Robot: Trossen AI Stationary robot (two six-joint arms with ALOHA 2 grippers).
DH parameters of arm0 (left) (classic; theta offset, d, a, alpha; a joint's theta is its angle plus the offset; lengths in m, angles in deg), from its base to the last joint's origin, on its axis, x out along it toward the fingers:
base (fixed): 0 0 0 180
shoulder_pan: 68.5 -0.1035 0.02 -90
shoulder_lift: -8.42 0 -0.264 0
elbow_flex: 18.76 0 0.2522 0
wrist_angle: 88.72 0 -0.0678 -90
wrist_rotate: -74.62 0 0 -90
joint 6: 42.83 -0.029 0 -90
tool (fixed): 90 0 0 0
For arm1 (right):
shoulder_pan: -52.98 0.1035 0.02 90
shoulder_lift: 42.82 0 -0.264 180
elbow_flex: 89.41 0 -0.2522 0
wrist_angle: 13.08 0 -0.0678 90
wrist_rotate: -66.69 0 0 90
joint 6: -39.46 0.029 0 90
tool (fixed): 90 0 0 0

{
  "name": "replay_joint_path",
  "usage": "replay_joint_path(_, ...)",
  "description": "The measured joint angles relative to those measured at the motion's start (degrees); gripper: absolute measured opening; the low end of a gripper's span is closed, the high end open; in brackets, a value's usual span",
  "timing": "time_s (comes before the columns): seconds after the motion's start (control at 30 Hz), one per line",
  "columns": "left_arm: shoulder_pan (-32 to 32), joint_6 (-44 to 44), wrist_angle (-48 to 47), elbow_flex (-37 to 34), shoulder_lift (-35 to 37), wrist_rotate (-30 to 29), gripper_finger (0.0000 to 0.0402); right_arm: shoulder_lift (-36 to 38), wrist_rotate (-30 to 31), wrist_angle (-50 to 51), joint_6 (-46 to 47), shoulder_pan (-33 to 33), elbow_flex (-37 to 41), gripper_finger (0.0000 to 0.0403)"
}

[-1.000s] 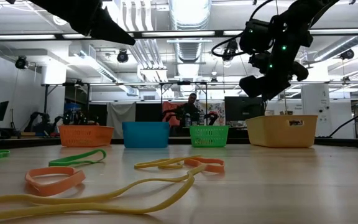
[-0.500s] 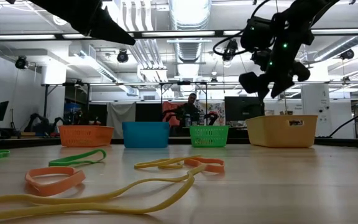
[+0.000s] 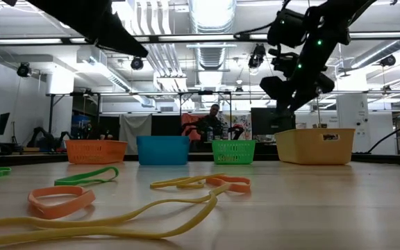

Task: Sort rubber bands into baskets
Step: Put the green rubber band into the orange bin

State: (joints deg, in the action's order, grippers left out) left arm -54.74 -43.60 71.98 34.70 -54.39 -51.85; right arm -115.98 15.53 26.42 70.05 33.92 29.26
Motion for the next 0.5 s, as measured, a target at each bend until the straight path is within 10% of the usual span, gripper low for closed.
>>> replay_joint_path(0.5, 0.11, 16.55, -11.88, 0.00, 0.00, 27.45, 0.0118, 0.04, -2.88, -1.18, -8.81, 16.17, -2.80, 0.0194)
